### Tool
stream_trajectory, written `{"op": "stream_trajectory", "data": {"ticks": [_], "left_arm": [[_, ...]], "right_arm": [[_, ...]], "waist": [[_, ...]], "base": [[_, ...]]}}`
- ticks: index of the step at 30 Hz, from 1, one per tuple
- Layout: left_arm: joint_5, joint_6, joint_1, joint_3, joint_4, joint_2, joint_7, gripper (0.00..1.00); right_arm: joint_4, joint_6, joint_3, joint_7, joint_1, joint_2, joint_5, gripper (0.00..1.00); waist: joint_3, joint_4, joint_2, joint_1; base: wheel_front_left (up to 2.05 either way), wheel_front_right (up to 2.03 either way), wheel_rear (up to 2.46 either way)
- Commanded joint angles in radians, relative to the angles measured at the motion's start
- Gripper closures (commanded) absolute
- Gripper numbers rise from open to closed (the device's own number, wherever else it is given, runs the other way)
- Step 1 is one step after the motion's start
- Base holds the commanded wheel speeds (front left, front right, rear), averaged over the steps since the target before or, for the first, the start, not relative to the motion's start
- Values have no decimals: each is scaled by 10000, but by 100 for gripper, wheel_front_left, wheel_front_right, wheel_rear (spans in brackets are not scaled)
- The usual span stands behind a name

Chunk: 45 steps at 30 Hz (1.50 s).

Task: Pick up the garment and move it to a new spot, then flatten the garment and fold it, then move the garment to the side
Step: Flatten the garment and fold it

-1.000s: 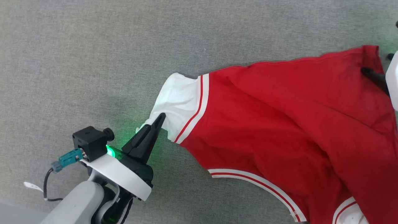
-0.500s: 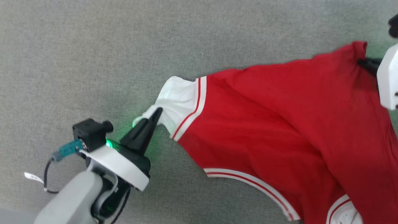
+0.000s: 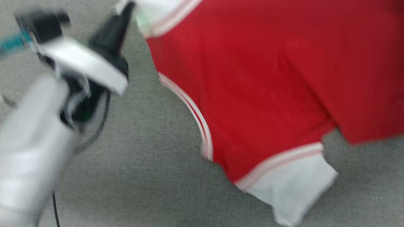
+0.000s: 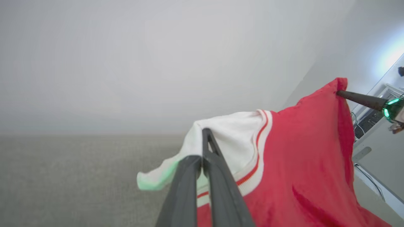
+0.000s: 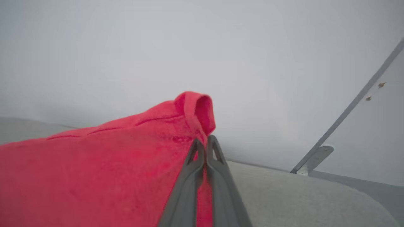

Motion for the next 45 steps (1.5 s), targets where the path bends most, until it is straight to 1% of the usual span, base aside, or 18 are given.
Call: {"op": "stream_trajectory", "data": {"ticks": [1, 5, 8, 10, 13, 16, 19, 23, 25, 26, 29, 32, 35, 37, 40, 44, 45], "left_arm": [[-15, -35, -585, 67, 232, -9, 119, 100], [-455, -39, -2782, 527, 1352, -294, 399, 100], [-698, -17, -4485, 1051, 2539, -510, 281, 100], [-938, -14, -5591, 1414, 3250, -750, 116, 100], [-1008, -12, -7105, 1777, 4163, -930, -193, 100], [-1156, -3, -8234, 2084, 4827, -1033, -595, 100], [-1418, -5, -8614, 2129, 5003, -1087, -823, 100], [-1768, -7, -7643, 1541, 4670, -1046, -622, 100], [-2078, -9, -6885, 1165, 4165, -1037, -628, 100], [-2258, -11, -6389, 1036, 3862, -890, -710, 100], [-2966, -12, -4611, 891, 2932, -709, -988, 100], [-3457, -12, -2704, 625, 1766, -461, -1208, 100], [-3558, -13, -899, 183, 470, -184, -1282, 100], [-3693, -13, 143, 124, -224, 22, -1336, 100], [-3683, -13, 1534, 524, -1221, 138, -1341, 100], [-3309, -13, 3192, 1068, -2374, 183, -1347, 100], [-3309, -13, 3192, 1068, -2374, 183, -1347, 100]], "right_arm": [[269, -3, -207, -280, -357, 197, -217, 100], [1249, -3, -1172, -1220, -1868, 744, -975, 100], [2001, -3, -1844, -1903, -3000, 1192, -1553, 100], [2455, -8, -2198, -2352, -3727, 1391, -1937, 100], [3098, -20, -2678, -2984, -4658, 1689, -2468, 100], [3670, -31, -3058, -3455, -5399, 1858, -2900, 100], [4157, -36, -3219, -3692, -5642, 1990, -3172, 100], [4643, -34, -3056, -3763, -5250, 1990, -3172, 100], [4529, -27, -2605, -3754, -4791, 2106, -2890, 100], [4413, -27, -2366, -3744, -4486, 2061, -2642, 100], [4031, -27, -1725, -3716, -3238, 1657, -1972, 100], [3286, -25, -1126, -3527, -1805, 1373, -1108, 100], [2336, -25, -799, -3201, -227, 926, -181, 100], [1569, -25, -612, -2921, 854, 650, 338, 100], [445, -25, -549, -2450, 2433, 153, 982, 100], [-939, -25, -749, -1630, 4501, -336, 1679, 100], [-939, -25, -749, -1630, 4501, -336, 1679, 100]], "waist": [[213, -196, 0, 0], [652, -468, 0, 0], [911, -666, 0, 0], [1050, -771, 0, 0], [1178, -865, 0, 0], [1261, -910, 0, 0], [1279, -903, 0, 0], [1278, -795, 0, 0], [1224, -738, 0, 0], [1200, -732, 0, 0], [1097, -652, 0, 0], [955, -582, 0, 0], [828, -538, 0, 0], [713, -514, 0, 0], [492, -496, 0, 0], [124, -461, 0, 0], [124, -461, 0, 0]], "base": [[0, 0, 0], [0, 0, 0], [0, 0, 0], [0, 0, 0], [0, 0, 0], [0, 0, 0], [0, 0, 0], [0, 0, 0], [0, 0, 0], [0, 0, 0], [0, 0, 0], [0, 0, 0], [0, 0, 0], [0, 0, 0], [0, 0, 0], [0, 0, 0], [0, 0, 0]]}}
